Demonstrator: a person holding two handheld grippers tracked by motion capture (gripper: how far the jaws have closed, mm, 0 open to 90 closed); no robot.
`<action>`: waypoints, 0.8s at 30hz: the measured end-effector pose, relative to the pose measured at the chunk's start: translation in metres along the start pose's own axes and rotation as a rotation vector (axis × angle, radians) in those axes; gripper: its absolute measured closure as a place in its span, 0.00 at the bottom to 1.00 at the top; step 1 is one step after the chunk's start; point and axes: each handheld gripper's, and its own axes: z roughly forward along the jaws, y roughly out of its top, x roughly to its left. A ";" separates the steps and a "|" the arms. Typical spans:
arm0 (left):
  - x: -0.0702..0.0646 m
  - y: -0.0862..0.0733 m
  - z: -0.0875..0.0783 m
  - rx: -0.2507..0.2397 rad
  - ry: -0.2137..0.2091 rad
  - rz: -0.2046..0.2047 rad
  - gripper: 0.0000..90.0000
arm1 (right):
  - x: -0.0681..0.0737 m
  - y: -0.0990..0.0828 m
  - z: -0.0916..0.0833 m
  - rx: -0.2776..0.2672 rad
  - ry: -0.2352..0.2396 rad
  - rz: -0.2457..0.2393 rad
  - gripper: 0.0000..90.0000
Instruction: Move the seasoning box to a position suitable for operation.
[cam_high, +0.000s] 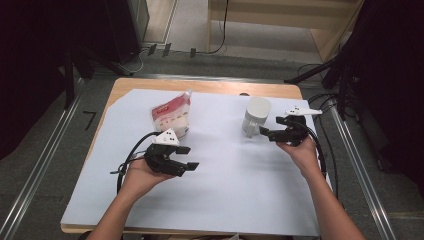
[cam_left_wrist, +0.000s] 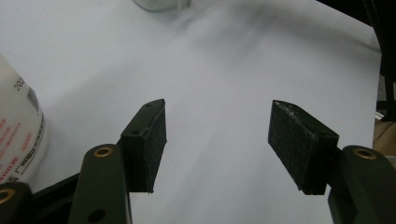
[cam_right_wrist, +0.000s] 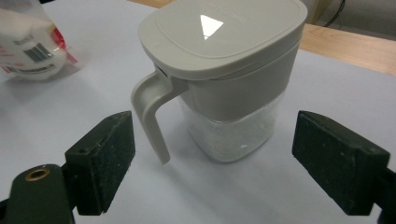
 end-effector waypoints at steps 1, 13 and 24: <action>0.000 0.000 -0.001 0.002 -0.001 -0.001 0.43 | 0.000 0.000 0.000 0.000 0.000 0.000 0.15; -0.001 -0.001 -0.001 0.005 0.000 0.000 0.43 | -0.013 -0.010 0.037 0.064 -0.017 -0.026 0.15; -0.001 -0.002 0.000 0.004 -0.008 0.004 0.43 | -0.017 -0.005 0.051 0.011 0.003 -0.047 0.15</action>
